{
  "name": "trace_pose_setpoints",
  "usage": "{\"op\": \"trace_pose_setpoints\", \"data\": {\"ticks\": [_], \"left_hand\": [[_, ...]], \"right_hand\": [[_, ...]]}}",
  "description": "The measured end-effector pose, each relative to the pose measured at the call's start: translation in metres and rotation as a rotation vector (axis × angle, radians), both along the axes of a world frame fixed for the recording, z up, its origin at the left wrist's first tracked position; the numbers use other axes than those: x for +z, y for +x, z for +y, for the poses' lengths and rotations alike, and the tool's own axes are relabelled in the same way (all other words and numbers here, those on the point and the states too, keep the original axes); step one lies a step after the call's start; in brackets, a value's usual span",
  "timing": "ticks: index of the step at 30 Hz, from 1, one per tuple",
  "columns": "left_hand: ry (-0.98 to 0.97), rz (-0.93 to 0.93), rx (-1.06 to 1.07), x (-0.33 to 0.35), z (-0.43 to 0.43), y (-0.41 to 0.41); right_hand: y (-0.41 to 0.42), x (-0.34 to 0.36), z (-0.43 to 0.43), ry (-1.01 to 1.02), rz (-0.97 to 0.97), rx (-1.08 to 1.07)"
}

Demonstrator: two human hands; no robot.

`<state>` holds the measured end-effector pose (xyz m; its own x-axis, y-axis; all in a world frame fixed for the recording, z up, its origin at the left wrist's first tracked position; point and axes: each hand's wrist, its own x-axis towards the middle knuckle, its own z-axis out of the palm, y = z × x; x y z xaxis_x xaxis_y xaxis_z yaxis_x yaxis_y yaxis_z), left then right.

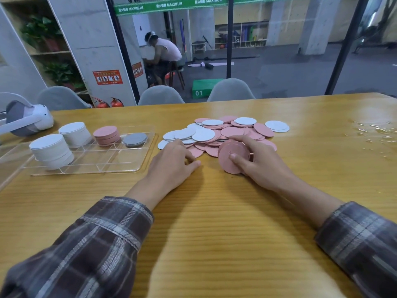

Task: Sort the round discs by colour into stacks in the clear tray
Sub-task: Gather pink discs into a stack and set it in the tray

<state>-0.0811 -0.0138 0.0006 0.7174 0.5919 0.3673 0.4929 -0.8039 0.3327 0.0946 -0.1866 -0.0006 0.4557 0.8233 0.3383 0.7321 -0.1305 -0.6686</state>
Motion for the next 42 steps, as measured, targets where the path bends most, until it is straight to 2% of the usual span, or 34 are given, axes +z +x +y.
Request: {"op": "trace_pose_setpoints", "data": {"ticks": [9, 16, 23, 35, 42], "left_hand": [[0.017, -0.078, -0.054, -0.006, 0.009, 0.002], [0.072, -0.066, -0.179, -0.002, 0.000, -0.001], [-0.115, -0.131, -0.295, 0.003, -0.001, -0.002], [-0.256, 0.077, -0.249, 0.009, 0.005, -0.007], [-0.449, -0.196, -0.308, 0.008, -0.001, 0.000]], "right_hand": [[-0.002, 0.000, -0.001, -0.005, -0.006, 0.001], [-0.002, 0.000, 0.000, 0.004, 0.000, -0.004], [0.004, -0.003, 0.003, 0.039, -0.008, -0.052], [0.001, -0.001, 0.001, 0.015, -0.040, -0.019], [-0.003, 0.000, 0.002, 0.008, 0.041, 0.028]]}}
